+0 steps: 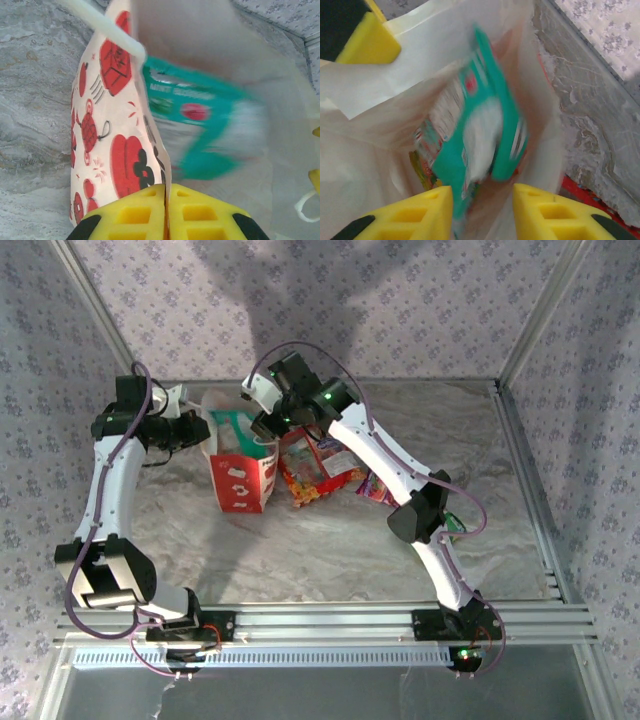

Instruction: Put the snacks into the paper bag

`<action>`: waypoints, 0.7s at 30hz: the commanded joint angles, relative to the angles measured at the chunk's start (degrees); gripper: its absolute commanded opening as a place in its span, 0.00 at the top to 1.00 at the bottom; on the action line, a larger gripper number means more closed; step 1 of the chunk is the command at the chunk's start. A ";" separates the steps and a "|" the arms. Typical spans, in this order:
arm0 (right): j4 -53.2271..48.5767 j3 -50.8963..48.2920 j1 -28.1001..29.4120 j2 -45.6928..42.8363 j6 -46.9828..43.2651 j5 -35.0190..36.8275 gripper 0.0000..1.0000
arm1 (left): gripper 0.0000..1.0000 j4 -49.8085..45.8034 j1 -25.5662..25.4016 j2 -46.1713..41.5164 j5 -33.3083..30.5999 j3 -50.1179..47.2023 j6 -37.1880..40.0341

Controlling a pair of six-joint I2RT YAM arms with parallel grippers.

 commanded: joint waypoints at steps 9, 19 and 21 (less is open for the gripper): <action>0.58 0.93 1.75 -2.28 0.75 11.13 0.54 | 0.91 -2.10 0.28 -0.14 0.88 1.14 0.23; 1.36 0.55 1.85 -7.81 5.34 4.28 0.51 | 0.91 -2.39 0.30 -1.24 0.85 0.43 0.21; 1.39 0.28 1.72 -9.13 6.22 2.14 0.49 | 0.91 -2.51 0.27 -1.45 0.78 0.40 0.19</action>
